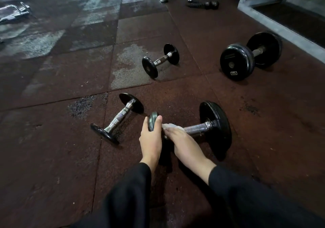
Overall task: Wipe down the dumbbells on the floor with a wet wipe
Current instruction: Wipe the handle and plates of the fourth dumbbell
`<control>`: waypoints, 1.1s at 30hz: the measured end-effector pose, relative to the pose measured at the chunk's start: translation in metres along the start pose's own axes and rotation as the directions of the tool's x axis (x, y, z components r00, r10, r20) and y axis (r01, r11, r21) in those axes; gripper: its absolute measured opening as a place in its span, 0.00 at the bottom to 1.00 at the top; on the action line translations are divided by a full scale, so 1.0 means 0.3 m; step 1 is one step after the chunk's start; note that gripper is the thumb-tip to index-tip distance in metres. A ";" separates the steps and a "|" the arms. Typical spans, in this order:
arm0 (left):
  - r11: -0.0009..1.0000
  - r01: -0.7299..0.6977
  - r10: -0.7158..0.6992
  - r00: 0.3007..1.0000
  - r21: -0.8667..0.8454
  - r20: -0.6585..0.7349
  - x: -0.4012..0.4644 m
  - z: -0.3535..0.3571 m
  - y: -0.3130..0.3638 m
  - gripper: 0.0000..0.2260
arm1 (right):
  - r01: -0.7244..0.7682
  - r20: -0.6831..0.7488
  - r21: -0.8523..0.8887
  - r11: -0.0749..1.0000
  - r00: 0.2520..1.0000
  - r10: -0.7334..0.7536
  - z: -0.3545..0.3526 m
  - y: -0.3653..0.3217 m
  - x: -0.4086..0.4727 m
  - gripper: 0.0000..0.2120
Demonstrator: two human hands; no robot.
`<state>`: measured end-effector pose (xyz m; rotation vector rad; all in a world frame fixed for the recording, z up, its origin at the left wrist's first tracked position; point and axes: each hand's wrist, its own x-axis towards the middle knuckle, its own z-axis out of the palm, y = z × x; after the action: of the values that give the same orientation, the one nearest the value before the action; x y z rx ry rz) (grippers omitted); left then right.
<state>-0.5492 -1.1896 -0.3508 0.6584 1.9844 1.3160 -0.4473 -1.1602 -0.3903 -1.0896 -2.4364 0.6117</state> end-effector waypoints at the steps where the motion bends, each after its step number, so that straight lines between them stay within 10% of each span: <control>1: 1.000 -0.003 0.003 1.000 -0.006 0.002 0.000 0.000 0.000 0.25 | 0.033 -0.037 -0.028 0.999 0.999 -0.034 -0.004 0.008 -0.038 0.25; 14: 1.000 -0.024 0.024 1.000 -0.013 -0.017 0.013 0.006 -0.020 0.26 | 0.073 -0.053 -0.229 0.971 0.995 -0.087 -0.030 0.153 -0.180 0.21; 21: 1.000 -0.020 0.020 1.000 -0.019 -0.007 0.007 0.006 -0.013 0.30 | -0.093 -0.133 0.028 0.995 0.987 0.096 -0.069 0.070 -0.043 0.25; 27: 1.000 -0.012 0.012 1.000 -0.015 -0.016 0.002 0.004 -0.013 0.26 | 0.057 -0.022 -0.101 0.993 0.998 -0.059 -0.093 0.026 -0.034 0.24; 33: 0.999 -0.012 0.012 1.000 -0.036 -0.021 -0.006 0.006 -0.005 0.27 | -0.253 0.023 -0.274 0.928 0.963 0.269 -0.179 0.097 0.019 0.15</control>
<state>-0.5467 -1.1905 -0.3524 0.6431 1.9716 1.3673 -0.4056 -1.1263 -0.3607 -1.5451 -2.4985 0.4015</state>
